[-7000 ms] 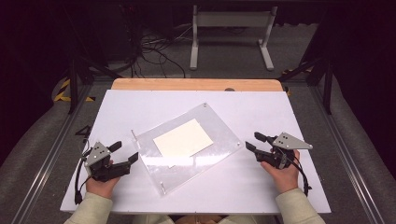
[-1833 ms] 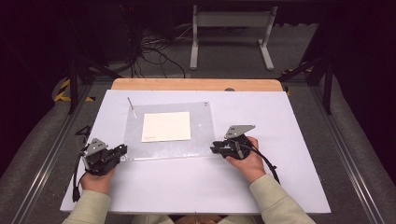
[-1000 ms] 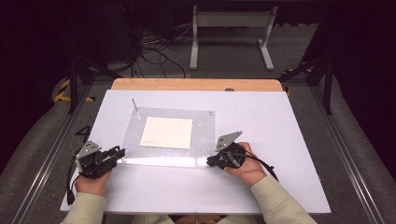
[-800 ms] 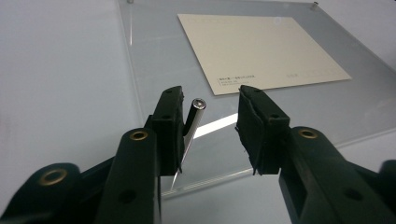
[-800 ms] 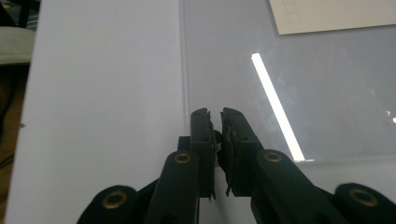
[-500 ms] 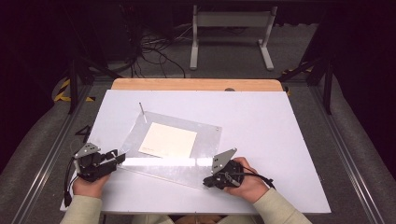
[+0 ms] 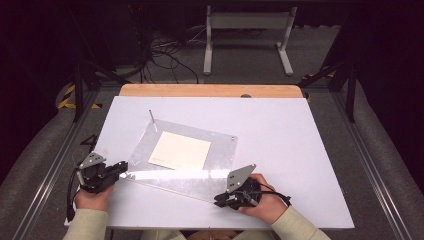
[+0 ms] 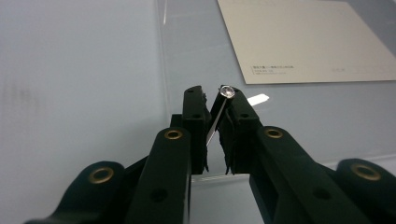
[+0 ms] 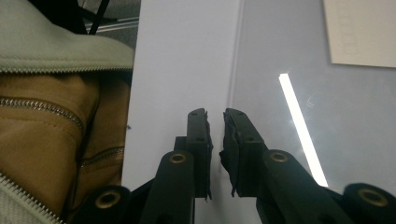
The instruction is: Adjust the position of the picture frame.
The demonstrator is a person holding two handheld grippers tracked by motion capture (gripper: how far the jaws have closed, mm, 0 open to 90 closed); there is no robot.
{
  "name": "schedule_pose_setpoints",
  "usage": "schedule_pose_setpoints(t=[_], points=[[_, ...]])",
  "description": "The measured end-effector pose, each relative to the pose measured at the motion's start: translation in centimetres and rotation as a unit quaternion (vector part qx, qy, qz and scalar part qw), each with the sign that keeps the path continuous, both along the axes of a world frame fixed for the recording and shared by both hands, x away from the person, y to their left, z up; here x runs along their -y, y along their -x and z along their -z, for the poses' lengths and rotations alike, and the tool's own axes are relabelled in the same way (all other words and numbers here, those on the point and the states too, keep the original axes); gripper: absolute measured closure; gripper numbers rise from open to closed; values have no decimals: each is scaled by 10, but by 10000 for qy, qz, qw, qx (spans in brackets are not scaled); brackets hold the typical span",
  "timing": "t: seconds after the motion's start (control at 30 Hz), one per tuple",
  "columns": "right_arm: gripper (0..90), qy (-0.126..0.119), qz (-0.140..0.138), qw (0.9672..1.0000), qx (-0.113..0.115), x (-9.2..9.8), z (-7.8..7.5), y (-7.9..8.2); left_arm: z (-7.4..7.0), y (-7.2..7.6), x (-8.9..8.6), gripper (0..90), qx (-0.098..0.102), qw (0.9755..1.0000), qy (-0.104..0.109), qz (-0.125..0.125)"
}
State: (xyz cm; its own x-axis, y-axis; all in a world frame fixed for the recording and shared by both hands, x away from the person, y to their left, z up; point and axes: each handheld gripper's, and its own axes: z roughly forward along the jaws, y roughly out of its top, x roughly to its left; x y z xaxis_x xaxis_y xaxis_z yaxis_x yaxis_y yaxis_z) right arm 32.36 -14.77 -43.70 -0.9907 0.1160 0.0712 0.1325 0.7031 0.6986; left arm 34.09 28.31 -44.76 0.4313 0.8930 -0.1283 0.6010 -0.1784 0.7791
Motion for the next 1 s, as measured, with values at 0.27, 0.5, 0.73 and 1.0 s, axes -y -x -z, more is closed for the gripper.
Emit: schedule_pose_setpoints(t=[0.27,0.5,0.73,1.0], points=[[773,-334,409,9985,145,16,-9,-5,-8,-27,23,841,160,9987,-403,-285],[766,-536,945,9938,240,43,-18,-8,-16,-60,48,832,232,9992,-173,-293],[764,-628,1250,9897,295,59,-20,-9,-11,-96,61,820,226,9988,92,-416],[693,-583,1698,9834,278,56,-12,-15,-2,-116,55,805,140,9987,313,-366]])
